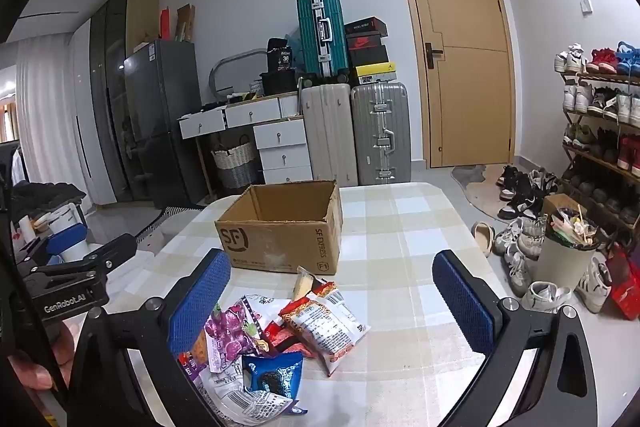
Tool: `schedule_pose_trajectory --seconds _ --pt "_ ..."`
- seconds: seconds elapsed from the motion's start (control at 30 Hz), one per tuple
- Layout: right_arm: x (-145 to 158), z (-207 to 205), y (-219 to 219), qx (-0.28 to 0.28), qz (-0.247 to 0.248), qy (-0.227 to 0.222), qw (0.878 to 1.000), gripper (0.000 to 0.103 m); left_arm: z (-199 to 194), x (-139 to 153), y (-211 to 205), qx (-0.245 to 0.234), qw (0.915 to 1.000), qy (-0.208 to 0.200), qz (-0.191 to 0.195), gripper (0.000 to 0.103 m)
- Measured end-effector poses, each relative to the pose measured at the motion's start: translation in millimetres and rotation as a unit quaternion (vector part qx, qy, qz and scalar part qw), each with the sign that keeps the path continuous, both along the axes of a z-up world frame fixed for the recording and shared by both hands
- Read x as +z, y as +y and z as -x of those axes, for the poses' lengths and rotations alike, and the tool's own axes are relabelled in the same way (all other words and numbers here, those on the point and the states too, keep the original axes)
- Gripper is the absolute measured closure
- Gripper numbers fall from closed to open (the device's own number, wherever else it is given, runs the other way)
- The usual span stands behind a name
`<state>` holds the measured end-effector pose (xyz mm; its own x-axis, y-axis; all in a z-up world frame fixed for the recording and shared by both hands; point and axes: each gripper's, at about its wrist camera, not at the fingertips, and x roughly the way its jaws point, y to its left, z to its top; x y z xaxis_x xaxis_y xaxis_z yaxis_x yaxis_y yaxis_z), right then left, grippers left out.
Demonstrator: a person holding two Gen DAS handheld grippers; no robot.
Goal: Organize snacks
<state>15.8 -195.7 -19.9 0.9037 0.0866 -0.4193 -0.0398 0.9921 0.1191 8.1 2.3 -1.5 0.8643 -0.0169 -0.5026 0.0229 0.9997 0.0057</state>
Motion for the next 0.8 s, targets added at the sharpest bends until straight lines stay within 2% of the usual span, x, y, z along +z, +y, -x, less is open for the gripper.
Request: schedule_pose_trajectory --seconds 0.07,0.13,0.2,0.5,0.8 --pt "0.5 0.8 0.5 0.000 0.001 -0.001 1.000 0.000 -12.5 1.8 7.0 0.008 0.9999 0.000 0.007 0.001" --pt "1.2 1.8 1.5 0.001 0.003 -0.003 1.000 0.000 5.4 4.0 5.8 0.012 0.9985 -0.053 -0.001 0.001" --pt "0.8 2.0 -0.4 -0.001 -0.004 -0.003 1.000 0.000 9.2 7.8 14.9 0.007 0.9983 -0.056 0.017 0.001" --pt "2.6 5.3 -0.4 0.000 -0.001 -0.003 1.000 0.000 23.7 5.0 6.3 0.014 0.9978 -0.065 -0.003 0.001" --pt "-0.5 4.6 2.2 -0.006 0.011 -0.004 1.000 0.000 19.3 2.1 6.1 0.010 0.9985 -0.052 0.008 0.001"
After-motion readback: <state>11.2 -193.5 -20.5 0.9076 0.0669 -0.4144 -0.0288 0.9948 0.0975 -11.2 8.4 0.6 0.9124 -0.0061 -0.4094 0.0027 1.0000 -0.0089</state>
